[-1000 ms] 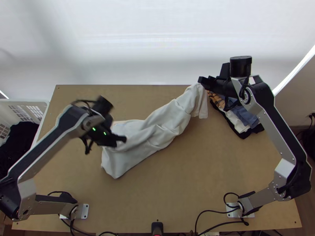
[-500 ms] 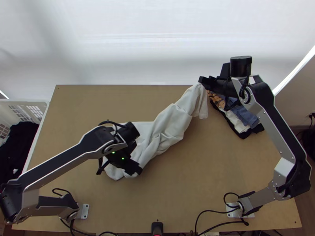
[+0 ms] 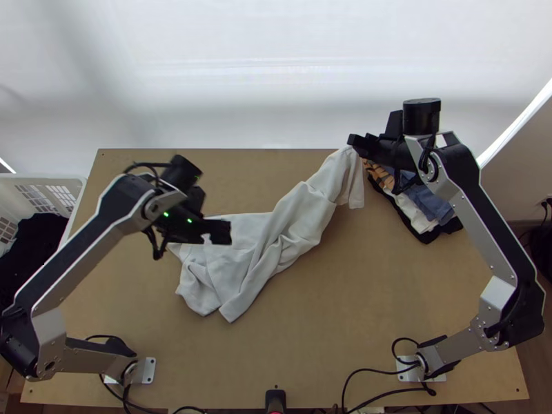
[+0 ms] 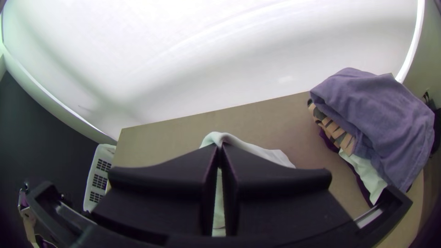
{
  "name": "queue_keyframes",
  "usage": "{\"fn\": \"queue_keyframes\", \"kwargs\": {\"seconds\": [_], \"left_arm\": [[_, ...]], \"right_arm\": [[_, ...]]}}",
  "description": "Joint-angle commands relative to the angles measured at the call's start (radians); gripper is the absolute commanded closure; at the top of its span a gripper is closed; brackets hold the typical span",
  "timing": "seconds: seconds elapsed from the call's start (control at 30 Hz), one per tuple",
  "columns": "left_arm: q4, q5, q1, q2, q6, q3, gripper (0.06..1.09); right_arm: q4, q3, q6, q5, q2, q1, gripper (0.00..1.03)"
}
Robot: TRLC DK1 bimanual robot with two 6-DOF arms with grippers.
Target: Fold the t-shirt
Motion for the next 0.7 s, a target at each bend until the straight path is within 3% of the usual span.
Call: {"fn": "queue_keyframes", "kwargs": {"seconds": [0.0,0.27,0.6,0.67], "left_arm": [[-0.016,0.067,0.046,-0.005,-0.087,-0.068,0.1],[-0.011,0.073,0.052,0.004,-0.173,-0.175,0.1],[0.041,0.087,0.101,0.081,-0.142,-0.295,0.1],[0.107,0.087,0.121,0.077,-0.154,-0.336,0.1]], "right_arm": [[0.012,0.03,0.026,-0.002,0.016,-0.001,1.0],[0.012,0.046,0.027,-0.002,0.027,0.003,1.0],[0.01,0.04,0.027,-0.002,0.023,0.001,1.0],[0.01,0.038,0.027,-0.002,0.023,-0.001,1.0]]}}
